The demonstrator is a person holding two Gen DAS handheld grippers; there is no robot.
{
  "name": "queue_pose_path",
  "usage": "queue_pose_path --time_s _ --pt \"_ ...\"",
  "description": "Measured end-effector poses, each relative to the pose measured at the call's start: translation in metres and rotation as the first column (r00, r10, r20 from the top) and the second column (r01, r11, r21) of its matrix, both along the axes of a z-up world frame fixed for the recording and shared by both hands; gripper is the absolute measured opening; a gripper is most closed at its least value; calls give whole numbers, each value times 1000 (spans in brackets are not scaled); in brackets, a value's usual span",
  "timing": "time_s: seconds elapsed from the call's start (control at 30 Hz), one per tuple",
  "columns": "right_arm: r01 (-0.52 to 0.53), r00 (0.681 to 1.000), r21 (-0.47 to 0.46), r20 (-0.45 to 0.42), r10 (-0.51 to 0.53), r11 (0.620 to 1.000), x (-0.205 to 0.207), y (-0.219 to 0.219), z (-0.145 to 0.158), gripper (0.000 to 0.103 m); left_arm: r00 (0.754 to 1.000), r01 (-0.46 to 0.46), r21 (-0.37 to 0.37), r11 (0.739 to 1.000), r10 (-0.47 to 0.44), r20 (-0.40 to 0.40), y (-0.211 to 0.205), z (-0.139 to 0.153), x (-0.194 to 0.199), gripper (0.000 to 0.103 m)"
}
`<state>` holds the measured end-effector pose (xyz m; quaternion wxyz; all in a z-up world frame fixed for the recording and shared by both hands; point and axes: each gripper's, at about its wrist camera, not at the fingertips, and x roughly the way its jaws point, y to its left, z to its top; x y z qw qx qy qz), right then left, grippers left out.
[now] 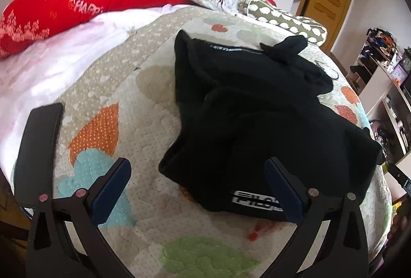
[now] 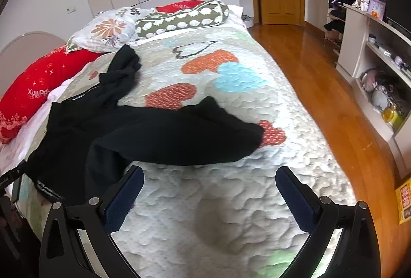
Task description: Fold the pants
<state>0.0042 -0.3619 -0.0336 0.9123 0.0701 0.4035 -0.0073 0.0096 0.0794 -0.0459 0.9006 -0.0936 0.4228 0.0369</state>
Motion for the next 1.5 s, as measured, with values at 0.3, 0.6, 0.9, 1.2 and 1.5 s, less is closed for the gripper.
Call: queue_pose_path --time_s 0.3,0.6,0.9,1.2,1.5 --pt "-24 996 1 -90 24 1000 36 1 -31 89 997 -2 -21 1000 1 -72 0 -29 16 103" --pt "-3 1000 8 -26 4 1000 128 15 -1 89 997 0 -3 1000 0 -73 -2 -27 24 103" --pt "10 1000 52 11 -10 999 109 -16 14 90 997 28 7 1000 -27 -73 -12 -31 30 103" --pt "-74 993 277 -63 95 958 145 13 -36 66 996 37 -7 999 -37 -83 -12 -30 33 103" --pt "-16 995 264 95 -9 964 56 -33 14 6 996 33 -34 999 -36 -77 -5 -29 25 103"
